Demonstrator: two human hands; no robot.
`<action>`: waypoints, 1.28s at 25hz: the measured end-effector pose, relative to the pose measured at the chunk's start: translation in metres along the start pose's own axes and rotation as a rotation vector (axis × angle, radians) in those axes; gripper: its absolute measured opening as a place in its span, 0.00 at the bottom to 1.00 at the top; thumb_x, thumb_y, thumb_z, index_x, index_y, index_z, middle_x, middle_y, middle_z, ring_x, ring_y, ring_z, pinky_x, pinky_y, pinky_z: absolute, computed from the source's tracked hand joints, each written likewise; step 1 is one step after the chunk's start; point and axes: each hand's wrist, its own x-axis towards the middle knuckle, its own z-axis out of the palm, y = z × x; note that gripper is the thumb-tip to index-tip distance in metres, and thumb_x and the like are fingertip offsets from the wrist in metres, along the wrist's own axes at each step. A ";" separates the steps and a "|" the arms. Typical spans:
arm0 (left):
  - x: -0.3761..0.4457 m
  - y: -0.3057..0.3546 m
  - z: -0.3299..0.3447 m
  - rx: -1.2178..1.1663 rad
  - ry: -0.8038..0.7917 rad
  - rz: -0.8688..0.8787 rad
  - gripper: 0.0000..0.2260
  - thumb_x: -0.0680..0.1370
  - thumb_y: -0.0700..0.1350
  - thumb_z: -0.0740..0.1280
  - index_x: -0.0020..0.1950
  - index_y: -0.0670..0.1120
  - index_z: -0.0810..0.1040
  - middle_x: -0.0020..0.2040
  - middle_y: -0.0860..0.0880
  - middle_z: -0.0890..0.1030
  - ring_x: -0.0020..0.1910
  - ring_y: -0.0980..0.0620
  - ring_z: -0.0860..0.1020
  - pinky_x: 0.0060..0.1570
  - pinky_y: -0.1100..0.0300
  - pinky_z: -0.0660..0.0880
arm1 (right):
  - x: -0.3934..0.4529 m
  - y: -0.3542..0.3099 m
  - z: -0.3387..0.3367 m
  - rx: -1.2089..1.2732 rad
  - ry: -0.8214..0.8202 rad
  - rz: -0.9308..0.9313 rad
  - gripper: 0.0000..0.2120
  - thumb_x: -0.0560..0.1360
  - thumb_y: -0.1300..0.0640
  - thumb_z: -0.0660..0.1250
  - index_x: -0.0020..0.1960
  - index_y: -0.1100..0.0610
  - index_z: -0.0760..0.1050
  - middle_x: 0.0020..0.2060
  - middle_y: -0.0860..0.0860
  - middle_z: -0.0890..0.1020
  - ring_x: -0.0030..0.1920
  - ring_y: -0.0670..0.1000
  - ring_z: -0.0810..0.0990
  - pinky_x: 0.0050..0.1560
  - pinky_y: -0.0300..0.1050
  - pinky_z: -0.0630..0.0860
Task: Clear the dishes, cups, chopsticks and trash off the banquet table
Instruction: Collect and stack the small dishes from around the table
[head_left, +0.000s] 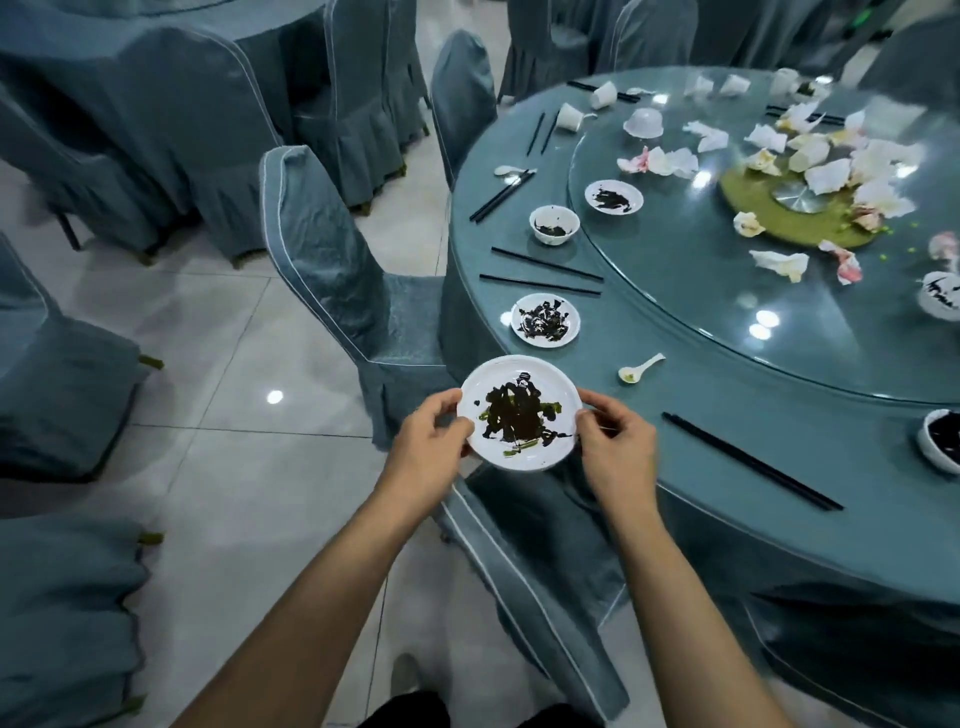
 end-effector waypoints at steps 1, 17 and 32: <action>0.003 0.001 -0.015 0.004 -0.015 0.003 0.16 0.81 0.38 0.64 0.68 0.48 0.78 0.55 0.51 0.84 0.51 0.51 0.84 0.60 0.48 0.80 | -0.007 -0.003 0.013 0.004 0.016 0.005 0.11 0.77 0.60 0.68 0.55 0.51 0.85 0.43 0.47 0.87 0.46 0.51 0.86 0.54 0.54 0.83; 0.108 0.006 -0.121 -0.001 -0.065 -0.018 0.15 0.81 0.36 0.63 0.65 0.48 0.77 0.51 0.53 0.84 0.46 0.53 0.84 0.49 0.61 0.81 | 0.024 -0.034 0.155 -0.012 0.042 0.028 0.13 0.76 0.61 0.68 0.46 0.42 0.83 0.42 0.45 0.87 0.46 0.51 0.85 0.55 0.58 0.82; 0.279 0.042 -0.083 0.145 -0.193 -0.044 0.17 0.79 0.32 0.63 0.57 0.53 0.78 0.43 0.60 0.84 0.39 0.66 0.82 0.35 0.72 0.76 | 0.153 -0.038 0.203 0.008 0.184 0.146 0.08 0.77 0.61 0.69 0.51 0.49 0.82 0.38 0.50 0.83 0.40 0.52 0.82 0.52 0.58 0.83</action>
